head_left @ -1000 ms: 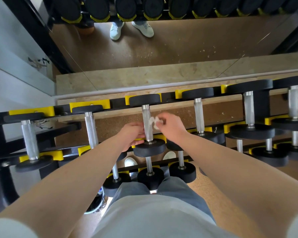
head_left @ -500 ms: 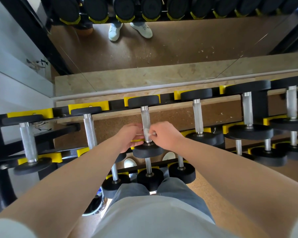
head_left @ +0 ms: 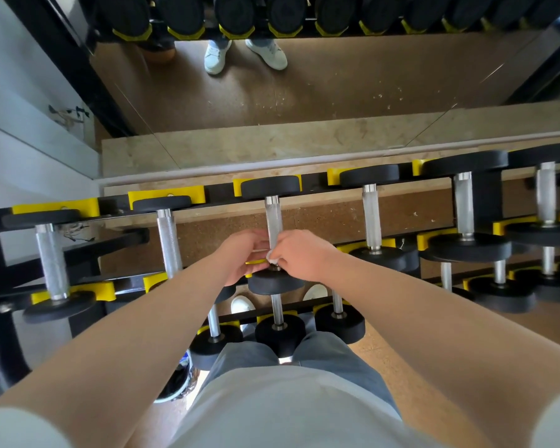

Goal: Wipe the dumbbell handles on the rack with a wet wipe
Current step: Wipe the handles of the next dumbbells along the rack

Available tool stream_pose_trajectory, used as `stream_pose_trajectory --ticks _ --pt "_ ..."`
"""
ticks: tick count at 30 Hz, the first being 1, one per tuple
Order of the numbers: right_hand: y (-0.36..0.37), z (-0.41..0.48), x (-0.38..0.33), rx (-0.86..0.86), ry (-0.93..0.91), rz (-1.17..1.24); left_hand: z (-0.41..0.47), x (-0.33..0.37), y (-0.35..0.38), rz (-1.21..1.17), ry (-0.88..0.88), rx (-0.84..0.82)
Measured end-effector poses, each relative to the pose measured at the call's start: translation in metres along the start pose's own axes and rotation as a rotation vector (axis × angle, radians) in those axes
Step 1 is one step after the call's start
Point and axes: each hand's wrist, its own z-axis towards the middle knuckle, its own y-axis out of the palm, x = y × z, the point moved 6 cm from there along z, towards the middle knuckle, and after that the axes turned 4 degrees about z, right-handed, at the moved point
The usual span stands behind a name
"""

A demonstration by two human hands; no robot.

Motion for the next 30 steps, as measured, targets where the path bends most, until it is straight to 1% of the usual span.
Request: stream_pose_trajectory --ticks 2,4,5,6,8,9,12,13,15,17,21,22,23,24,25,28,29,30 --pt "-0.020 0.008 0.002 0.172 0.073 0.030 0.001 -0.002 -0.002 -0.022 0.000 -0.010" --pt "-0.042 0.013 0.011 0.377 0.216 0.107 0.002 -0.003 -0.003 -0.023 -0.002 -0.027" --pt "-0.048 0.015 0.015 0.438 0.272 0.124 0.002 -0.003 -0.004 -0.028 -0.003 -0.033" --pt "-0.052 0.017 0.018 0.458 0.308 0.106 0.002 -0.002 -0.006 -0.035 -0.003 -0.036" --pt "-0.048 0.019 0.016 0.386 0.305 0.011 0.001 -0.001 -0.008 -0.042 0.000 -0.040" --pt "-0.043 0.019 0.011 0.311 0.251 -0.051 0.001 -0.001 -0.008 -0.050 0.004 -0.040" --pt "-0.018 0.011 -0.008 0.072 0.013 -0.242 0.000 0.000 -0.011 -0.090 0.006 -0.038" --pt "-0.010 0.010 -0.010 0.015 -0.020 -0.272 0.000 0.000 -0.011 -0.090 0.006 -0.041" --pt "-0.004 0.012 -0.009 -0.038 -0.012 -0.292 0.000 -0.001 -0.009 -0.070 0.007 -0.050" --pt "-0.012 0.017 -0.005 0.035 0.085 -0.186 0.001 -0.003 -0.008 -0.041 -0.006 -0.050" --pt "-0.043 0.016 0.009 0.363 0.284 0.062 0.003 -0.006 -0.011 -0.011 -0.028 -0.040" --pt "-0.047 0.013 0.014 0.432 0.342 0.114 0.003 -0.006 -0.013 -0.026 -0.031 -0.035" --pt "-0.048 0.010 0.017 0.465 0.370 0.126 0.004 -0.007 -0.015 -0.043 -0.031 -0.030" --pt "-0.045 0.008 0.016 0.460 0.356 0.110 0.004 -0.007 -0.017 -0.055 -0.028 -0.028" --pt "-0.038 0.007 0.012 0.405 0.297 0.065 0.004 -0.007 -0.020 -0.064 -0.027 -0.026" --pt "-0.007 0.000 -0.007 0.098 0.057 -0.117 0.005 -0.006 -0.026 -0.093 -0.021 -0.010" --pt "0.001 -0.002 -0.009 0.021 0.013 -0.145 0.006 -0.006 -0.027 -0.106 -0.021 -0.005" --pt "0.005 -0.003 -0.010 -0.019 -0.001 -0.146 0.005 -0.005 -0.027 -0.117 -0.018 -0.003"
